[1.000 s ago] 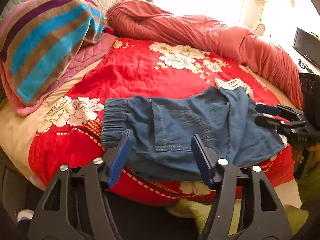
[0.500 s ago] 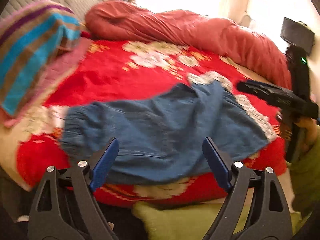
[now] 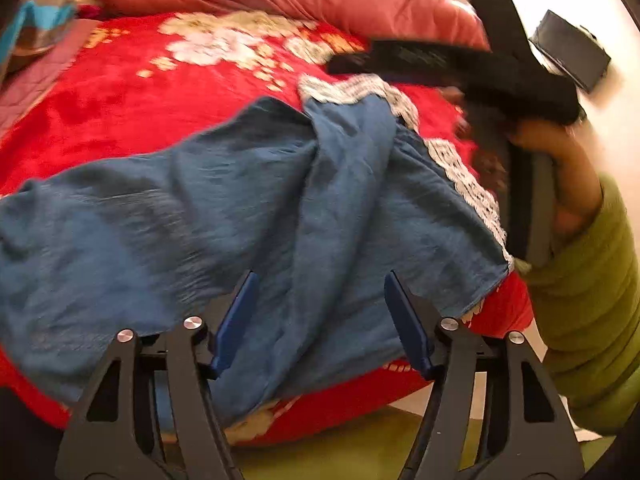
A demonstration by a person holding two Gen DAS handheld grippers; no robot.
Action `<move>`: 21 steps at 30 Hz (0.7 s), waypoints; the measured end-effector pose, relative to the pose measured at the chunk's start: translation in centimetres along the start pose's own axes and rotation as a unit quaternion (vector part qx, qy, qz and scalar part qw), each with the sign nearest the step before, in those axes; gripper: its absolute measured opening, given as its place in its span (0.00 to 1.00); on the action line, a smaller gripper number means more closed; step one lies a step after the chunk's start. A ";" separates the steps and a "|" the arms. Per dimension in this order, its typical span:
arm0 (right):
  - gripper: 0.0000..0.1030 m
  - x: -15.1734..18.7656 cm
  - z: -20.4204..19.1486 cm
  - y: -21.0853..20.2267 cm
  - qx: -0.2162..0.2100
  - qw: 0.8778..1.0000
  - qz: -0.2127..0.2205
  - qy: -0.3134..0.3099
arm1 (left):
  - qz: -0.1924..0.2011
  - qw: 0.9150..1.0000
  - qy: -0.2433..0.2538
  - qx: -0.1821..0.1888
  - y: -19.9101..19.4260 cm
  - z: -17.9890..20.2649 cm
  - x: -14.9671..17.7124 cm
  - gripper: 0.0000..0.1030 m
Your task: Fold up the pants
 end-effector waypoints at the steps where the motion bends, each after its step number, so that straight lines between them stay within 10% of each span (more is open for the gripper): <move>1: 0.81 -0.2 0.1 0.8 0.011 1.000 -0.004 -0.002 | -0.006 1.000 -0.010 0.015 0.8 0.0 -0.1 0.55; 6: 0.81 -0.9 0.3 5.2 0.042 0.998 -0.041 0.001 | -0.008 1.000 -0.021 0.014 2.9 -0.5 -1.3 0.49; 9: 0.81 -1.2 0.5 7.1 0.058 0.997 -0.049 0.006 | 0.004 0.999 -0.018 0.047 3.1 0.5 -1.8 0.13; 14: 0.75 -1.8 2.0 9.2 0.085 0.994 -0.053 0.033 | 0.007 0.999 0.018 0.044 3.4 2.1 -0.8 0.11; 21: 0.13 -2.6 3.6 7.5 0.075 0.996 -0.020 0.052 | 0.013 0.999 0.021 0.036 2.6 1.8 -0.3 0.11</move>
Point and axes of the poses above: each gripper's, at about its wrist camera, not at the fingertips, and y roughly the way its jaws point, z to its right, x to its underside, the point moved 5 cm from there along y, roughly the way its jaws point, and after that the axes turned 12 degrees about y, right-handed, at the moved point
